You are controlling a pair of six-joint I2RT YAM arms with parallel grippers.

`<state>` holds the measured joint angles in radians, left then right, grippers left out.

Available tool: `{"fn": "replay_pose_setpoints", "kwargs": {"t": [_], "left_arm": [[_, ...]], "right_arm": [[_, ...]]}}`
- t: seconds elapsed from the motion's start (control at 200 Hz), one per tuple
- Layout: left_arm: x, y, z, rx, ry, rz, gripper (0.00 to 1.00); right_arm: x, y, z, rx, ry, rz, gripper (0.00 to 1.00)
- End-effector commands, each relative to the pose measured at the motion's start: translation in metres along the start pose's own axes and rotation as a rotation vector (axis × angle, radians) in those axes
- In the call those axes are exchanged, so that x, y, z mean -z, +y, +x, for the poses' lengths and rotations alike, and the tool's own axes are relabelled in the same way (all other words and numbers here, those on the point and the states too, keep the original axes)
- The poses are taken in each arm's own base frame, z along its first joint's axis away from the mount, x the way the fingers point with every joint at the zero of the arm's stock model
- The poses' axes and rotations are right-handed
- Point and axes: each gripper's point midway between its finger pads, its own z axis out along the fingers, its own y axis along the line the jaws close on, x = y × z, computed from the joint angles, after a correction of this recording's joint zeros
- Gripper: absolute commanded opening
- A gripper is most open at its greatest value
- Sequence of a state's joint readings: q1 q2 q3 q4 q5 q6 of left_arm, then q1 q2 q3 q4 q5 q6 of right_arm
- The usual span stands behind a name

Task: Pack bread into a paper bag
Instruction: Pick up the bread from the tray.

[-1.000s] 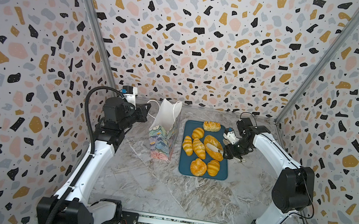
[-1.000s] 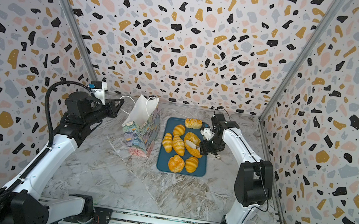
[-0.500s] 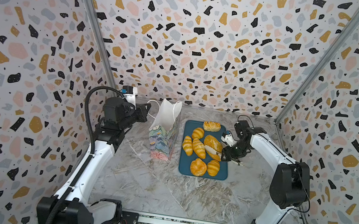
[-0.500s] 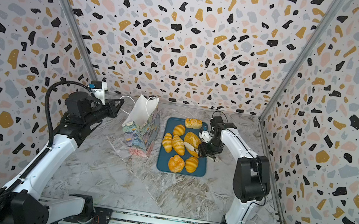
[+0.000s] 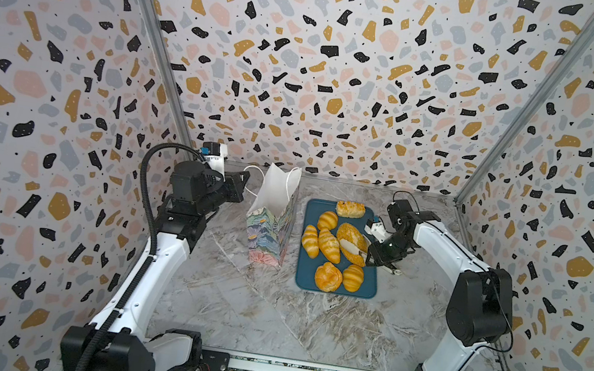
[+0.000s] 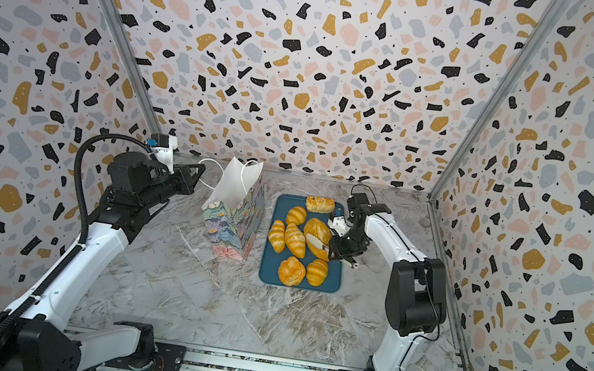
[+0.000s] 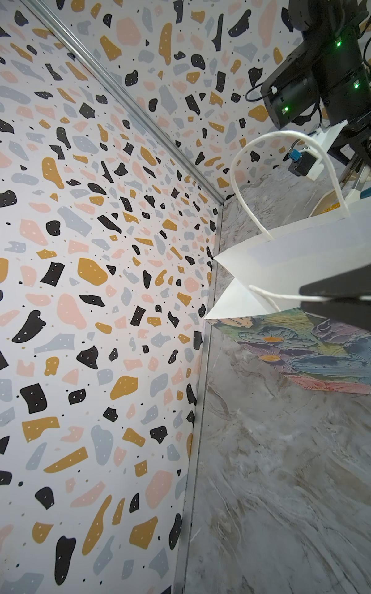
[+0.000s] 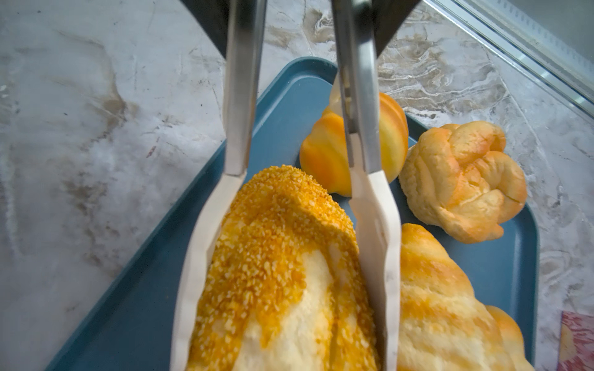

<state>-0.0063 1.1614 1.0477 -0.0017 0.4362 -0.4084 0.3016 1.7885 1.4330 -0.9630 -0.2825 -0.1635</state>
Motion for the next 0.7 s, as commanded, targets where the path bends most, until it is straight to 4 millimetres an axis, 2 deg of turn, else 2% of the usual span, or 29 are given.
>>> {"fn": "replay_pose_setpoints", "kwargs": {"t": [0.0,0.355,0.696], "left_arm": [[0.010,-0.014,-0.024,-0.023,-0.064,0.032,0.00],[0.011,-0.018,-0.027,0.001,-0.079,0.049,0.00],[0.012,-0.019,-0.025,0.041,-0.082,0.062,0.00]], "right_arm": [[0.037,0.018,-0.009,0.013,-0.109,-0.018,0.36],[0.081,0.034,-0.020,-0.012,-0.256,-0.023,0.28],[0.134,0.059,-0.047,0.025,-0.445,-0.062,0.28]]}}
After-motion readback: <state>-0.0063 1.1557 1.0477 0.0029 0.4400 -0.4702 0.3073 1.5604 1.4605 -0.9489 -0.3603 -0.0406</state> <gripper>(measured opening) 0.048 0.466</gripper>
